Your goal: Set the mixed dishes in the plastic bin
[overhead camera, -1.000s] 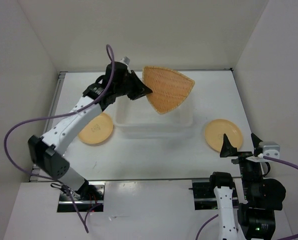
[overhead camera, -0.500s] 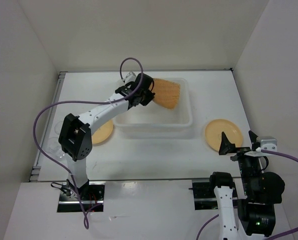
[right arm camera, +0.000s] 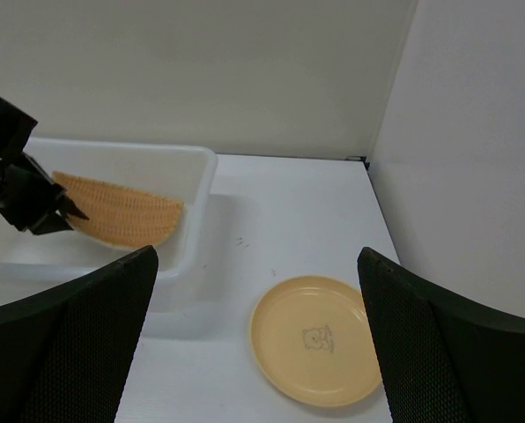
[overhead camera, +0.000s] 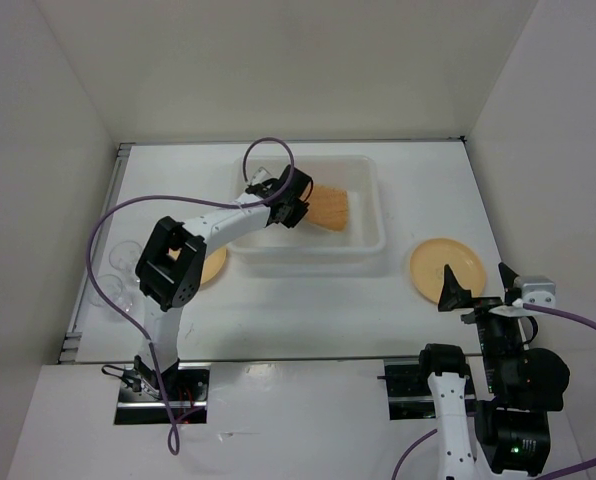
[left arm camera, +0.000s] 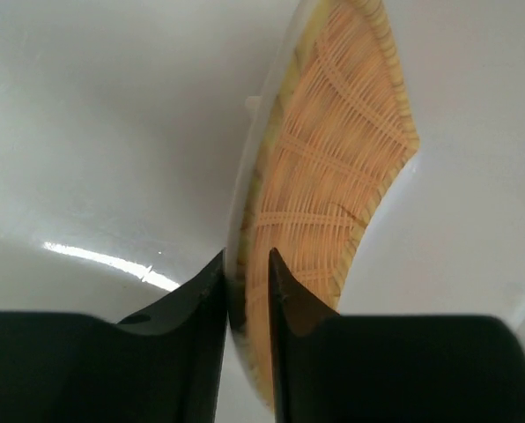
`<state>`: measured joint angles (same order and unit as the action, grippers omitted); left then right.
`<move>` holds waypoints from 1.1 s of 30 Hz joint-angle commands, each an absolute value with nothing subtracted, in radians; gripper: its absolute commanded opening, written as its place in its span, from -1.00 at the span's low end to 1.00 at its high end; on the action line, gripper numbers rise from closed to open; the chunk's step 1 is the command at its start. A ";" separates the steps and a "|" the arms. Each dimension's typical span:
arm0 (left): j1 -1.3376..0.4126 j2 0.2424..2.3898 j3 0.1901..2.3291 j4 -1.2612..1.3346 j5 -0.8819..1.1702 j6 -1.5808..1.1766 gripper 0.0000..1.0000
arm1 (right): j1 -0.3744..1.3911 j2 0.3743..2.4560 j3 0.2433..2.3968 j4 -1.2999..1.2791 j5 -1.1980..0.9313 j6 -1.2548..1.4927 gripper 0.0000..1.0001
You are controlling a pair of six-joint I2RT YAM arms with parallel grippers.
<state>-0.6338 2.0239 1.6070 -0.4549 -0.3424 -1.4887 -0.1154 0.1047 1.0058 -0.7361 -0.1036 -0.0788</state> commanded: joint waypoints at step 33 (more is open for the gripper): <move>-0.649 1.033 1.361 -0.566 -0.488 -0.546 0.99 | -0.118 0.951 1.152 -0.824 -0.045 -0.133 0.97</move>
<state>-0.6456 1.0481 1.4021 -0.4530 -0.4690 -0.6830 -0.1158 0.8928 1.1019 -0.7811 -0.0326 -0.0868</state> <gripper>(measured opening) 0.993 0.983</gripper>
